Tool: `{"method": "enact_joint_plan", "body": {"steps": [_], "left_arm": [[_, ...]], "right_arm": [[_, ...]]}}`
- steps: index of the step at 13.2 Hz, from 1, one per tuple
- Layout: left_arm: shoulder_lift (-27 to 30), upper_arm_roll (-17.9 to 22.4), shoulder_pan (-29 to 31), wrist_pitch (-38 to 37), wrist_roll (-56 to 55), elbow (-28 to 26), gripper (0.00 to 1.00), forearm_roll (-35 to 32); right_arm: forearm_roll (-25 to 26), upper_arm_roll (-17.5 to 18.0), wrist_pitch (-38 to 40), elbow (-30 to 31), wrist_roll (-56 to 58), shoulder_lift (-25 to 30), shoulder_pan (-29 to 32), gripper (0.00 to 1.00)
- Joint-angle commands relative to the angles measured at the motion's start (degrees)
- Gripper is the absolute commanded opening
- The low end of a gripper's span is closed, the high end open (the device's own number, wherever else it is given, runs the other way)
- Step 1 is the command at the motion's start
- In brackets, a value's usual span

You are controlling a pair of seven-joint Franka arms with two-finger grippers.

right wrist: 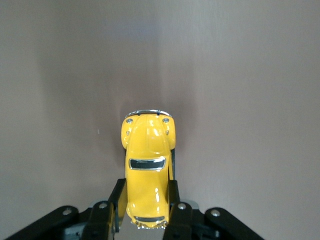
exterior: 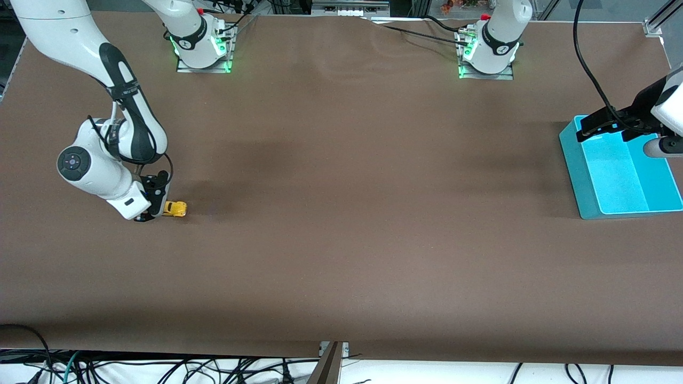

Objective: Wind and store yellow beetle car
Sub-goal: 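Close the right gripper on the yellow car's body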

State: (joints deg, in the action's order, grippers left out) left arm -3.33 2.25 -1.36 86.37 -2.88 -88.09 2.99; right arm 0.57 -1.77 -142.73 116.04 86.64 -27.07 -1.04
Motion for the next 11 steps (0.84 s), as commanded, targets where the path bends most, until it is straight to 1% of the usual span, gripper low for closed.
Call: {"method": "enact_joint_plan", "body": {"steps": [1, 4, 6, 11], "left_arm": [[-0.53, -0.14, 0.57, -1.38, 0.33, 1.52, 1.0, 1.23], [-0.62, -0.14, 0.57, -1.56, 0.33, 1.52, 1.0, 1.23], [-0.62, -0.14, 0.57, -1.65, 0.33, 1.52, 1.0, 1.14], [-0.53, -0.14, 0.57, -1.65, 0.33, 1.61, 1.0, 1.23]], "right_arm": [[0.31, 1.68, -2.29, 1.47, 0.37, 0.09, 0.16, 0.22], [0.31, 1.68, -5.1, 1.65, 1.5, -1.93, 0.25, 0.22], [0.22, 1.33, -5.37, 1.65, 4.23, -2.81, 1.21, 0.22], [0.22, 1.33, -7.21, 1.21, 12.39, -4.48, 7.88, 0.22]]}}
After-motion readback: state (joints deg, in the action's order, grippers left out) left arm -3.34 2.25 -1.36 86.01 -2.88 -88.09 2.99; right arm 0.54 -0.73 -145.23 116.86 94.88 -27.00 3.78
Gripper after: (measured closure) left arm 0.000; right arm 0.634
